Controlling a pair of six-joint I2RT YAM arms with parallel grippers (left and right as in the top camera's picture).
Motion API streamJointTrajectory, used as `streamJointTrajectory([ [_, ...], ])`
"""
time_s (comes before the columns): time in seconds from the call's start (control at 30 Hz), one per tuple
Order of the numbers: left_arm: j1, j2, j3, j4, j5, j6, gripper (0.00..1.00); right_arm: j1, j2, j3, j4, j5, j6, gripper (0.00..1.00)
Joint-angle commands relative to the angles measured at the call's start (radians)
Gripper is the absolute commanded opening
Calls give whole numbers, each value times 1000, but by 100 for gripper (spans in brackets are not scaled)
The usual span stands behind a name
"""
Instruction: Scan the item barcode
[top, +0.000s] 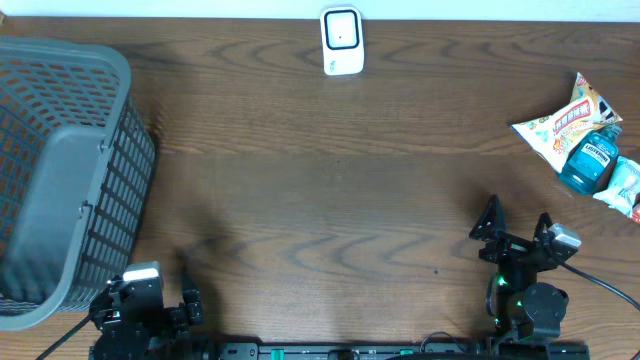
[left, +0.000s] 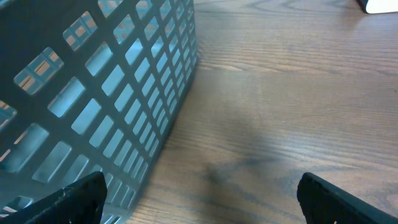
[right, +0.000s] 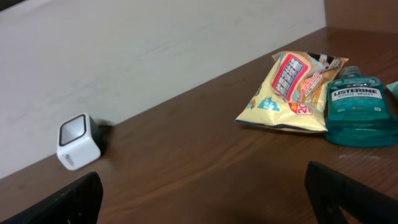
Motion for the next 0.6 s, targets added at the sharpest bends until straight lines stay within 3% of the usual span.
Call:
streamJointTrajectory([
  [0.0, -5, -1, 0, 1, -13, 14, 98, 0, -4, -2, 0, 39, -74, 99],
  [0.1, -5, -1, 0, 1, -13, 14, 98, 0, -4, -2, -1, 38, -158, 99],
  [0.4, -5, -1, -34, 15, -13, 14, 98, 0, -3, -2, 0, 44, -169, 99],
  [0.57, -5, -1, -76, 29, -13, 14, 98, 0, -2, -2, -4, 29, -402, 99],
])
